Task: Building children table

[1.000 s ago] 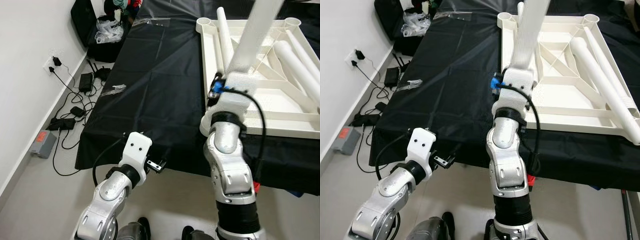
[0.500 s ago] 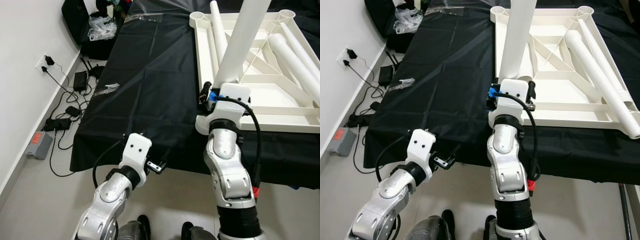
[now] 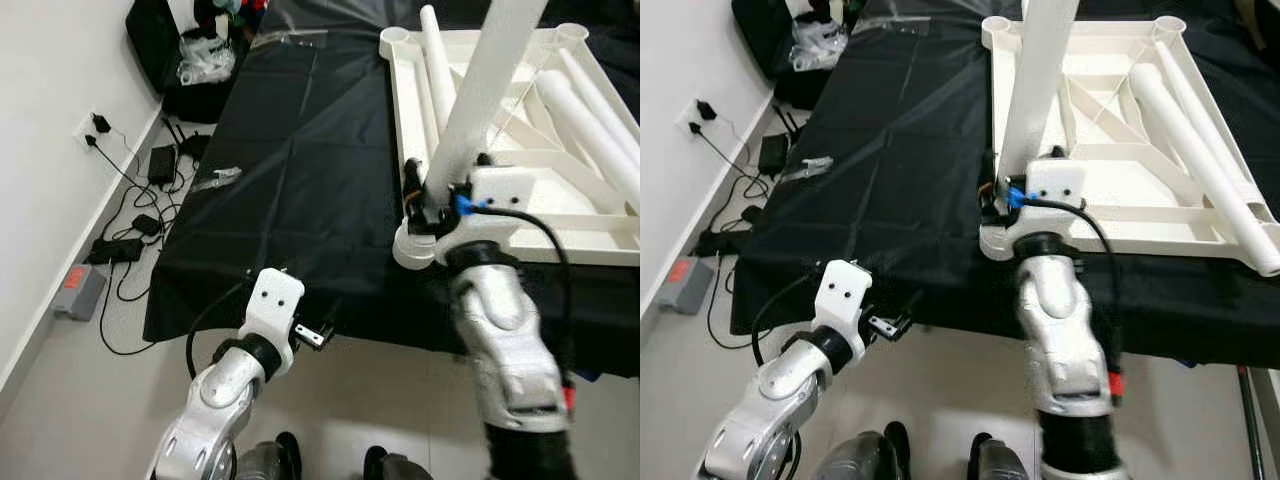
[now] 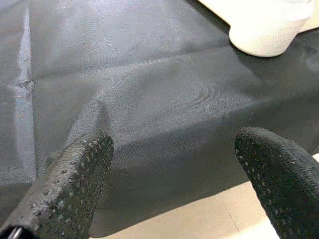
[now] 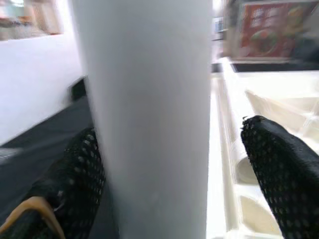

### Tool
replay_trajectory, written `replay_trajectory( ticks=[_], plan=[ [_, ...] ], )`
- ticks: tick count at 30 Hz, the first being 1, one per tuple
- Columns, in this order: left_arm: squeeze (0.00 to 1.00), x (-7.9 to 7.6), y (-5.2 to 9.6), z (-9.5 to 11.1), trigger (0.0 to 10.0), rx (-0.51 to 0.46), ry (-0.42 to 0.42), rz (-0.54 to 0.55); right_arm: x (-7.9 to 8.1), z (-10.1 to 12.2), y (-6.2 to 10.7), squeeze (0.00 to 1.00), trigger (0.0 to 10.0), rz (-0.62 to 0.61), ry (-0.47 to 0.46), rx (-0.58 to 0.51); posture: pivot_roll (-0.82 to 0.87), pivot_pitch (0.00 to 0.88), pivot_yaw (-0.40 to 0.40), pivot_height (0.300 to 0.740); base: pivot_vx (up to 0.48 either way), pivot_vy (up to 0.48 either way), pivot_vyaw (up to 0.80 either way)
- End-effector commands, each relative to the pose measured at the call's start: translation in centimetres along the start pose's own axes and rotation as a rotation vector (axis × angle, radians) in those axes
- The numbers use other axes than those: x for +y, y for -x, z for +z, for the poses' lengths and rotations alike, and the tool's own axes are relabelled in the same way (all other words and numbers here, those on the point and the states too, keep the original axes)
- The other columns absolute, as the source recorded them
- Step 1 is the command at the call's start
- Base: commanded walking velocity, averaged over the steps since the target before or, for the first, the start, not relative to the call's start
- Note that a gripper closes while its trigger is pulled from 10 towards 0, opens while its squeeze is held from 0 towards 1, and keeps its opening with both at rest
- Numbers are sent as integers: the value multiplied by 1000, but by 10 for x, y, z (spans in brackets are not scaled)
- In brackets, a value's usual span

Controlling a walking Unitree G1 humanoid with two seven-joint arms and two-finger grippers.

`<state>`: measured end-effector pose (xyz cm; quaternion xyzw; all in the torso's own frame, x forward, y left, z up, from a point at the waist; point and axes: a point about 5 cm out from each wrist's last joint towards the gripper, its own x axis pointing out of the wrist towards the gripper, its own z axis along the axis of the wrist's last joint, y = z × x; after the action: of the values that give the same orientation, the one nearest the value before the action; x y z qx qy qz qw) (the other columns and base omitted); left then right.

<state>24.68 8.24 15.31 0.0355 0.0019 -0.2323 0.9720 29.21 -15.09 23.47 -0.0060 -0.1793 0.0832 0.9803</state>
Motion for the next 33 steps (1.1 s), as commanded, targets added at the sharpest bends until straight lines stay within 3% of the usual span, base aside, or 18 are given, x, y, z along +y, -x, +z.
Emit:
replay_trajectory(
  ticks=[1, 4, 8, 11, 14, 17, 19, 23, 33],
  plan=[
    [0, -1, 3, -4, 10000, 14, -9, -3, 0, -2, 3, 0, 10000, 103, -72, 10, 120, 208, 19, 740, 0, 0, 0],
    [0, -2, 2, -3, 10000, 12, -7, -4, -2, -2, 3, 0, 10000, 148, -95, 16, 120, 208, 19, 740, 0, 0, 0],
    [0, -4, 0, -3, 10000, 8, -5, -9, -2, -4, -2, 0, 10000, 305, -155, 45, 123, 213, 17, 740, 0, 0, 0],
    [0, -4, 0, -2, 10000, 8, -4, -10, -2, -4, -2, 0, 10000, 332, -156, 48, 123, 213, 17, 740, 0, 0, 0],
    [0, -10, 2, 5, 10000, -7, 27, -57, -18, 8, -29, 0, 10000, 455, -95, 71, 127, 220, 15, 740, 0, 0, 0],
    [0, -15, 3, 7, 10000, -12, 38, -89, -23, 14, -36, 0, 10000, 472, -81, 61, 128, 221, 14, 740, 0, 0, 0],
    [0, -28, 8, 5, 10000, -4, 58, -174, -31, 27, -50, 0, 10000, 503, -56, 30, 130, 227, 10, 740, 0, 0, 0],
    [0, -39, 13, 4, 10000, -2, 77, -227, -37, 45, -63, 0, 10000, 563, -63, -13, 130, 228, 9, 740, 0, 0, 0],
    [0, -37, 14, 4, 10000, 0, 84, -212, -42, 48, -70, 0, 10000, 682, -93, 25, 140, 250, 0, 740, 0, 0, 0]
  ],
)
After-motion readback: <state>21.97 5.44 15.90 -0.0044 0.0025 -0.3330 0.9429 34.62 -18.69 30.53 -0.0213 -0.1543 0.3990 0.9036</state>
